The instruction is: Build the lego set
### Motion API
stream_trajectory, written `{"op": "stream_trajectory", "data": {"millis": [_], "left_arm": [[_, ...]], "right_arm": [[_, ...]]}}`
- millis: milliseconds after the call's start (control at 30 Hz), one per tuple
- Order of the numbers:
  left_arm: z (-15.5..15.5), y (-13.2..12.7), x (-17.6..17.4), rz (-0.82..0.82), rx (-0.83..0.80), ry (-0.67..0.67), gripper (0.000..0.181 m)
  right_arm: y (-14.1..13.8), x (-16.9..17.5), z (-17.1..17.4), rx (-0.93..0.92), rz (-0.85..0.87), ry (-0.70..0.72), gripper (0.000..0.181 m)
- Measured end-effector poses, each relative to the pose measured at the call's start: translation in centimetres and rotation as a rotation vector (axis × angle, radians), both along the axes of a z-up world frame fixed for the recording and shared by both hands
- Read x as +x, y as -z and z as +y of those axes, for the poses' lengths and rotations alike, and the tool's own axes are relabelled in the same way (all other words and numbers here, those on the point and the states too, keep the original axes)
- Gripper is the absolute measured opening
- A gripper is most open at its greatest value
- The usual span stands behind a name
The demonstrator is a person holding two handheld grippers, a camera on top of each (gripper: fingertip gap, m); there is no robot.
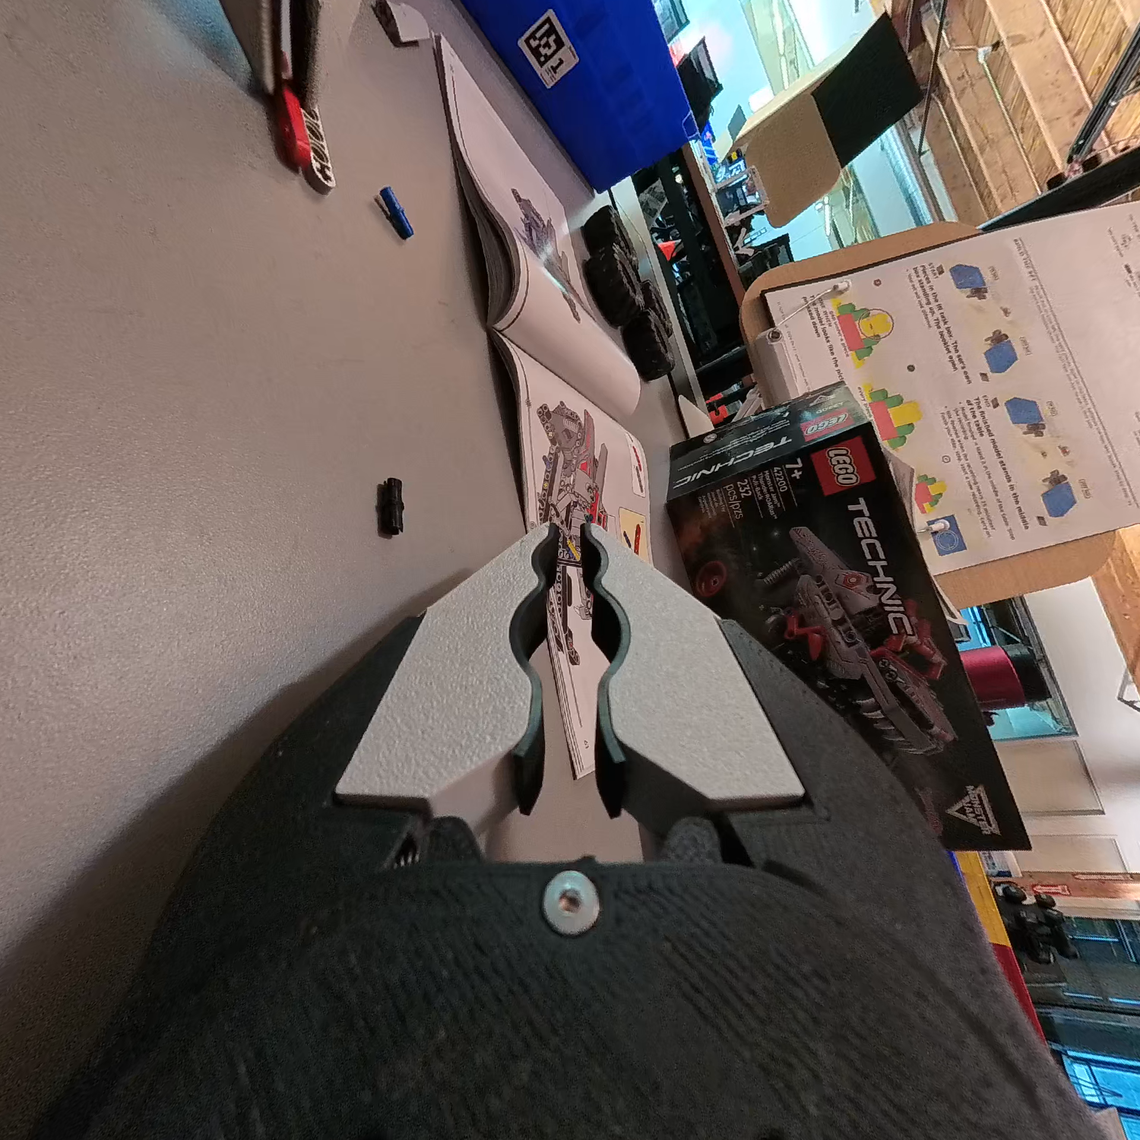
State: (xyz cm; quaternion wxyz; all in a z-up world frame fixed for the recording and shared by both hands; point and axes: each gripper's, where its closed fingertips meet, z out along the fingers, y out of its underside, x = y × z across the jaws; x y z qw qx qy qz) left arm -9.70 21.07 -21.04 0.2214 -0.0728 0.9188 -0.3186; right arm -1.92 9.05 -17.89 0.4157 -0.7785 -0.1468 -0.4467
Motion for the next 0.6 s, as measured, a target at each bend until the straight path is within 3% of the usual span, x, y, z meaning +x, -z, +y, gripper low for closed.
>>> {"op": "stream_trajectory", "data": {"millis": [100, 300, 600], "left_arm": [[-0.1, -0.6, 0.2, 0.045, -0.061, -0.026, 0.001], [0.3, -0.8, 0.2, 0.349, -0.218, -0.092, 0.001], [0.4, -0.6, 1.6, 0.494, -0.276, -0.144, 0.001]], "right_arm": [[0.1, 0.0, 0.0, -0.001, 0.003, -0.003, 0.006], [0.4, -0.2, 0.2, -0.017, 0.009, -0.014, 0.006], [0.2, -1.0, 0.6, -0.004, 0.027, -0.058, 0.008]]}}
